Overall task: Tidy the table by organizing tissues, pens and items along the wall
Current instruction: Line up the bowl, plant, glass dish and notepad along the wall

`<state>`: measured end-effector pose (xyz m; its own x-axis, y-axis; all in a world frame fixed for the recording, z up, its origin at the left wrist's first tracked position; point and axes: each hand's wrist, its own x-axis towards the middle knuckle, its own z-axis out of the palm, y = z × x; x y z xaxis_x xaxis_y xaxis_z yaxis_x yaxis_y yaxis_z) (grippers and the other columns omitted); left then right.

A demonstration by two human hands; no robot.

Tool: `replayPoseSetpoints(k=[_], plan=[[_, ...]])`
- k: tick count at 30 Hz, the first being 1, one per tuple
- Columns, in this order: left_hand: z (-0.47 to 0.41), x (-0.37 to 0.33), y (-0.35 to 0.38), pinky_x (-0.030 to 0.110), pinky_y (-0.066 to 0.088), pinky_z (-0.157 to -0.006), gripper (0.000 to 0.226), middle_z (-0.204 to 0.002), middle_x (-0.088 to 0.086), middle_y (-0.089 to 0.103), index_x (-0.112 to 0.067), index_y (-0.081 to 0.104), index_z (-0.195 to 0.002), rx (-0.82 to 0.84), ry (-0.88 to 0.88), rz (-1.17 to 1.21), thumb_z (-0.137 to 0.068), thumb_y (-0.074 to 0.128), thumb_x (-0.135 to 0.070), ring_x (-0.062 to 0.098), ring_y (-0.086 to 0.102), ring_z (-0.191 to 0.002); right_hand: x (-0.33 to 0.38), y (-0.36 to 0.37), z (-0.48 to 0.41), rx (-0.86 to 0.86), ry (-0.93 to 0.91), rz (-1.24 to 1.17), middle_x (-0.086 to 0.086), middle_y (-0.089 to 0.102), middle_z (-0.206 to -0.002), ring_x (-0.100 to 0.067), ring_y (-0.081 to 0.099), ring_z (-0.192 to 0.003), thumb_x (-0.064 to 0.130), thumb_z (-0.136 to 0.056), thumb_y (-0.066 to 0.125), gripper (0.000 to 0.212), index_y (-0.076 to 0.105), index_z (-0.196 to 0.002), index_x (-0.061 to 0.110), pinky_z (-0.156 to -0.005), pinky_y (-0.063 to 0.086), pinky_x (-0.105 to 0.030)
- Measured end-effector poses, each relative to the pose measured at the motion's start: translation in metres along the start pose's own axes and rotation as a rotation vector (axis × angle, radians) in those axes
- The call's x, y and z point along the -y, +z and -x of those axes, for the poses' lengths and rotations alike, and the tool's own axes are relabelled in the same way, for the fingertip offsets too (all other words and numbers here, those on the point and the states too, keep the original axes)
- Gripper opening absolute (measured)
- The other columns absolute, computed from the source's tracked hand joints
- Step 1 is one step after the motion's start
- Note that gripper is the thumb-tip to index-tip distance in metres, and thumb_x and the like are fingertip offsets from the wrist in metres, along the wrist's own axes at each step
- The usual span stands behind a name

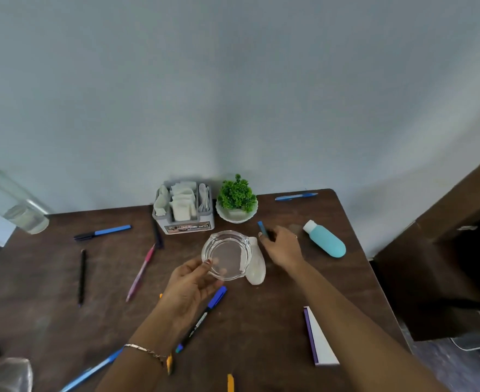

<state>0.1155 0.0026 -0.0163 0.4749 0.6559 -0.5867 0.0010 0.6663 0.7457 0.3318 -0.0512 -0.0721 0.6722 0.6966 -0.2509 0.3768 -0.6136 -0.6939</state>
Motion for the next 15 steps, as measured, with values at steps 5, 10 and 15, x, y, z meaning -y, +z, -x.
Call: replayPoseSetpoints(k=[5,10,15], plan=[[-0.01,0.004,-0.002,0.032,0.06,-0.074,0.024,-0.105,0.018,0.071,0.001,0.059,-0.113,-0.062,0.038,0.008,-0.093,0.055,-0.01,0.025,0.071,-0.088,-0.008,0.006,-0.012,0.012,-0.194,0.118,-0.004,0.057,-0.13,-0.024,0.051,-0.12,0.044,-0.092,0.054,0.05,0.055,-0.133,0.016,-0.102,0.036,-0.033],[-0.021,0.006,0.009,0.035,0.058,-0.08,0.022,-0.106,0.017,0.071,-0.002,0.06,-0.113,-0.098,0.063,0.039,-0.093,0.055,-0.01,0.026,0.07,-0.093,-0.014,0.007,-0.003,0.056,-0.267,0.029,0.002,0.066,-0.11,-0.016,0.061,-0.1,0.039,-0.09,0.057,0.035,0.066,-0.118,0.021,-0.085,0.051,-0.034],[-0.034,0.005,0.024,0.032,0.059,-0.077,0.023,-0.106,0.015,0.071,-0.003,0.062,-0.113,-0.064,0.075,0.048,-0.092,0.057,-0.01,0.023,0.071,-0.09,-0.016,0.008,0.006,0.134,-0.391,0.027,0.002,0.071,-0.096,-0.012,0.062,-0.084,0.027,-0.088,0.06,0.02,0.073,-0.101,0.018,-0.07,0.044,-0.025]])
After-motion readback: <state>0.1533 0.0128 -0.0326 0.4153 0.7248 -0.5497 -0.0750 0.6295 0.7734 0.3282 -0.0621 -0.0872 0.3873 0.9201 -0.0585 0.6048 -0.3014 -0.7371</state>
